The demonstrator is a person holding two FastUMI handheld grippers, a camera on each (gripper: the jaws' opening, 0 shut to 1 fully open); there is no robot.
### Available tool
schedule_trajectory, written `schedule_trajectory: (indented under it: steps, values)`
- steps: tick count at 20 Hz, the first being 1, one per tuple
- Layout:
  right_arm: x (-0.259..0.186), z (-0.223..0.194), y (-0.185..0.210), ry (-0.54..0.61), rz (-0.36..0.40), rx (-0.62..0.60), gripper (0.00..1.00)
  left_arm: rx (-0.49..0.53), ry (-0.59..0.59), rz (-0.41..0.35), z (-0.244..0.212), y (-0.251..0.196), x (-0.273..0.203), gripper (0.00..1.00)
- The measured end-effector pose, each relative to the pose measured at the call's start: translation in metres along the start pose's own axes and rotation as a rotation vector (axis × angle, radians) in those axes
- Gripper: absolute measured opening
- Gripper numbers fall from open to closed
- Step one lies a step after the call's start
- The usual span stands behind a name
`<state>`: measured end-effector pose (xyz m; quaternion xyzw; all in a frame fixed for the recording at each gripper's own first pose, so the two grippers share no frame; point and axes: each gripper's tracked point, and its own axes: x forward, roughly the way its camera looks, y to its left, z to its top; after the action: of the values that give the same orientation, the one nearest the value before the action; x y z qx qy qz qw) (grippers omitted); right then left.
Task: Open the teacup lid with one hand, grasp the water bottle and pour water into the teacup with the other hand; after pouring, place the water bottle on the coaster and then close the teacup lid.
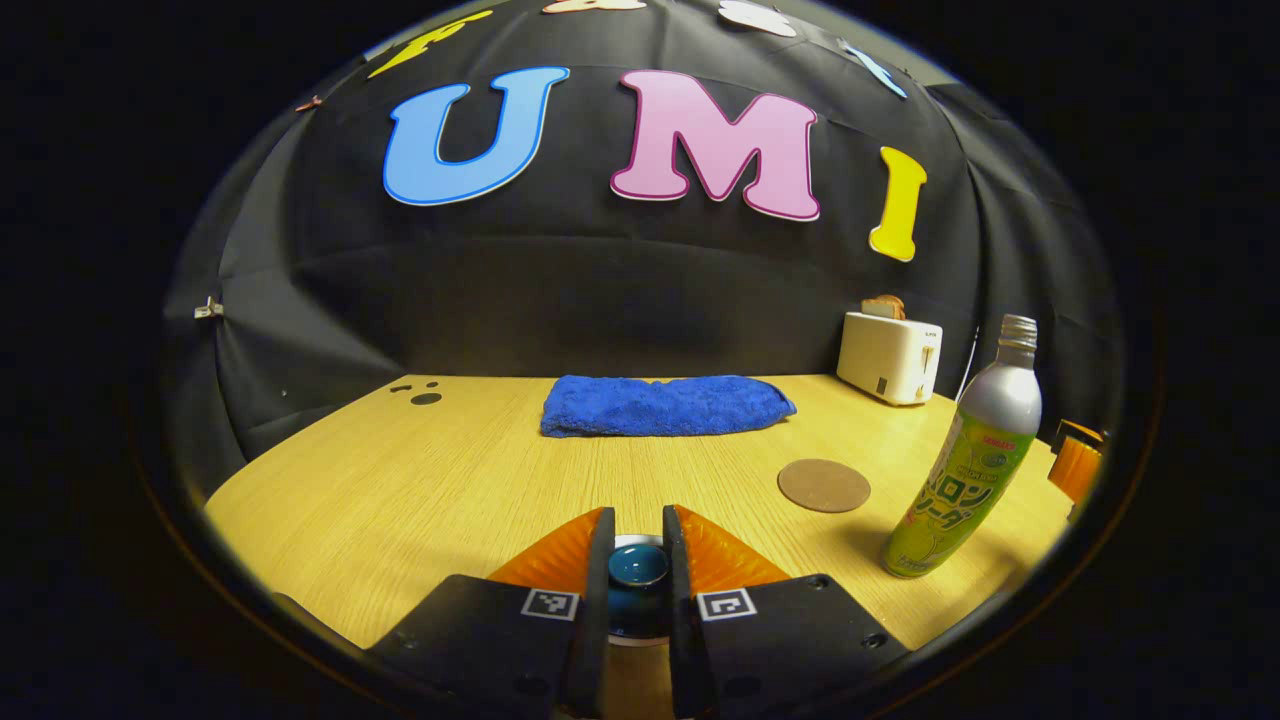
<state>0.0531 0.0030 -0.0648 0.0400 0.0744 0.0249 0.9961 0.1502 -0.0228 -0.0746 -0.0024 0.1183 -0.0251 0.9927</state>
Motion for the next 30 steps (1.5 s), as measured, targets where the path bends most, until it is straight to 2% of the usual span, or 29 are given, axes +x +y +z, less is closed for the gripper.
schedule_trajectory:
  steps: [3, 8, 11, 16, 21, 30]
  values:
    - [0.004, -0.004, 0.005, 0.013, 0.016, 0.016, 1.0, 0.004, -0.026, 0.001, 0.007, 0.002, -0.004, 0.27]
    - [0.01, -0.008, 0.013, 0.028, 0.024, 0.018, 1.0, 0.044, -0.081, 0.007, 0.024, 0.004, -0.012, 0.27]
    - [0.02, -0.013, 0.016, 0.039, 0.023, -0.003, 1.0, 0.035, -0.099, -0.001, 0.032, 0.003, -0.021, 0.27]
    - [0.035, -0.012, 0.017, 0.025, 0.014, -0.033, 1.0, 0.07, -0.152, 0.025, 0.047, 0.016, -0.045, 0.27]
    - [0.065, -0.018, 0.027, 0.04, 0.03, -0.017, 1.0, 0.053, -0.153, 0.039, 0.043, 0.031, -0.061, 0.27]
    - [0.105, -0.027, 0.022, 0.064, -0.023, -0.03, 1.0, 0.034, -0.148, 0.061, 0.035, 0.051, -0.076, 0.27]
